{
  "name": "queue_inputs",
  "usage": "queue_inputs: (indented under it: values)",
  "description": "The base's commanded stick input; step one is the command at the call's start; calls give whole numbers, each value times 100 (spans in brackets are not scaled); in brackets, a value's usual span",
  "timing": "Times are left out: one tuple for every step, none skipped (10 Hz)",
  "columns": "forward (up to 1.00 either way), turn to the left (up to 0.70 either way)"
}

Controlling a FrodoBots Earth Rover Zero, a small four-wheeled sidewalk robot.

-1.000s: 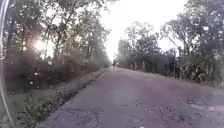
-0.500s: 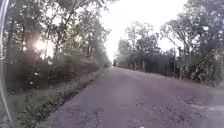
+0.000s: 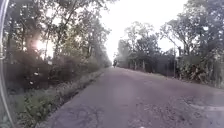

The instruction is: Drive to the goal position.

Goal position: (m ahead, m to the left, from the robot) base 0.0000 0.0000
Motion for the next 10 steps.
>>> queue_inputs:
  values:
    - [10, 1]
    - [10, 1]
    - [10, 1]
    - [10, 1]
    - [10, 1]
    - [10, 1]
    - [10, 1]
    - [10, 1]
    - [10, 1]
    - [10, 1]
